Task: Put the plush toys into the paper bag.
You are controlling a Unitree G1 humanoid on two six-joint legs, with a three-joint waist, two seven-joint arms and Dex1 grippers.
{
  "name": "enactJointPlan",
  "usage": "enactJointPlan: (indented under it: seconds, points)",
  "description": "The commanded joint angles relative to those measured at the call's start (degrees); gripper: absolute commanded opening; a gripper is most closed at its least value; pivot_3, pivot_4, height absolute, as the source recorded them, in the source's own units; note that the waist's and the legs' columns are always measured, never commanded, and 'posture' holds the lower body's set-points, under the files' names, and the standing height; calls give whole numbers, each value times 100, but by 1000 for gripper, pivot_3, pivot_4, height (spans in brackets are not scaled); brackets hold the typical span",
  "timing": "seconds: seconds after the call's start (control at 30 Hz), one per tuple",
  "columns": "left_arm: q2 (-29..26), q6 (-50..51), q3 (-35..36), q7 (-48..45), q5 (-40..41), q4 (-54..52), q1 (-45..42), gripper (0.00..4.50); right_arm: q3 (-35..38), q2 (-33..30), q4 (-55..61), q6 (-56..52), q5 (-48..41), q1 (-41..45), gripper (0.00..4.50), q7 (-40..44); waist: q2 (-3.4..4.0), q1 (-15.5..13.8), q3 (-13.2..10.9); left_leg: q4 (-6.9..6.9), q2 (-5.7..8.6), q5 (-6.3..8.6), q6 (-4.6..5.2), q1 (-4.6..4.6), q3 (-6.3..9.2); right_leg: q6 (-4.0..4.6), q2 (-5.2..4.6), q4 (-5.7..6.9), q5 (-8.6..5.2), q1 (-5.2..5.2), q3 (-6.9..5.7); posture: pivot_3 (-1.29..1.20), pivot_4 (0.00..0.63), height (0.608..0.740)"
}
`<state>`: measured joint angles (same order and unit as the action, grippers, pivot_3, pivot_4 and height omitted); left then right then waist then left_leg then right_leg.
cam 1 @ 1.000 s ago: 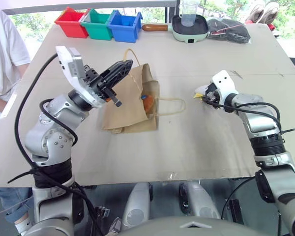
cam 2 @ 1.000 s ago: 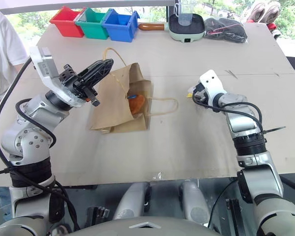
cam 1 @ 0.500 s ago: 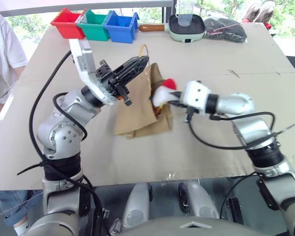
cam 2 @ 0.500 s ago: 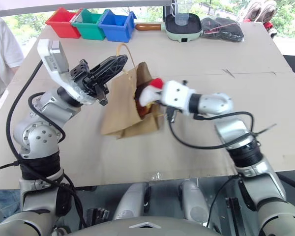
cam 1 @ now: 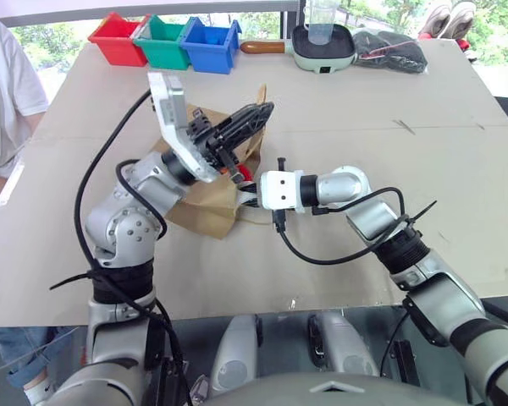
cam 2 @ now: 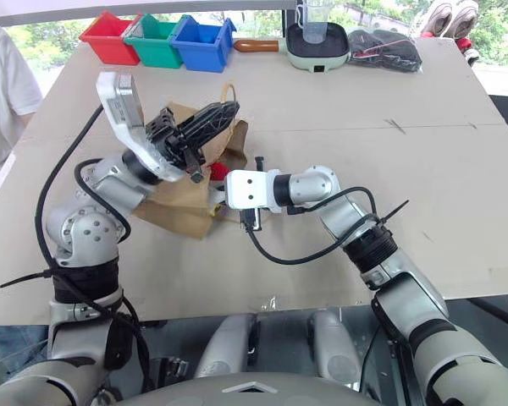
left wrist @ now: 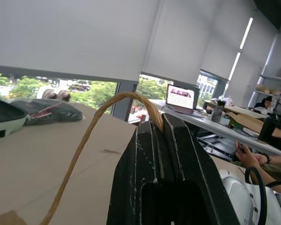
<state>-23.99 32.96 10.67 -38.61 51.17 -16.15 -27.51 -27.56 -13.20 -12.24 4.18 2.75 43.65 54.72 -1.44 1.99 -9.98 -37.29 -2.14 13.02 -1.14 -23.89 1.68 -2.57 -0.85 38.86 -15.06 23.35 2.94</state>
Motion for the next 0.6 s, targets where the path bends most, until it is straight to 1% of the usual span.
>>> enactJointPlan:
  seconds: [0.03, 0.17, 0.27, 0.33, 0.43, 0.5, 0.6]
  points:
    - [135, -155, 215, 247, 131, -393, 197, 0, 340, -343, 991, -480, -488, -289, 19, 347, 0, -39, 0, 0, 0, 0, 0, 0, 2, 0, -3, 0, 0, -1, -2, 0, 150, 740]
    - [307, -256, 227, 448, 154, -444, 293, 0, 475, -957, 1878, -1252, -899, -684, 19, 789, 0, -121, 0, -3, 3, 1, 1, -1, 1, 0, -5, -1, 0, -3, -4, 0, 150, 740]
    - [401, -226, 257, 547, 313, -528, 256, 0, 602, -1175, 2228, -1801, -1251, -775, 19, 946, 0, -109, 0, -6, 3, 1, 1, -1, 2, 0, -2, 1, 0, -3, -4, 0, 150, 740]
    - [441, -209, 255, 574, 384, -566, 251, 0, 533, -1313, 2317, -2075, -1351, -803, 19, 1106, 0, -99, 0, -5, 1, 1, 1, 4, 2, 0, 2, 3, 0, -4, -1, 0, 150, 740]
    - [423, -158, 182, 484, 472, -636, 302, 0, 326, -1218, 1897, -1889, -1062, -712, 19, 1011, -1, -98, 0, -4, 1, 1, 1, 4, 5, 0, 4, 3, 0, -4, -3, 0, 150, 740]
    - [458, -122, 152, 460, 572, -680, 329, 0, 206, -888, 1382, -1648, -1008, -565, 19, 981, -1, -92, 0, -4, 1, 1, 1, 4, 3, 0, 4, 2, 0, -4, -2, 0, 150, 740]
    - [479, -107, 146, 435, 681, -709, 351, 0, 140, -607, 920, -1364, -918, -454, 19, 1037, 0, -86, 0, -4, 1, 1, 1, 5, 3, 0, 6, 4, 0, -4, -2, 0, 150, 740]
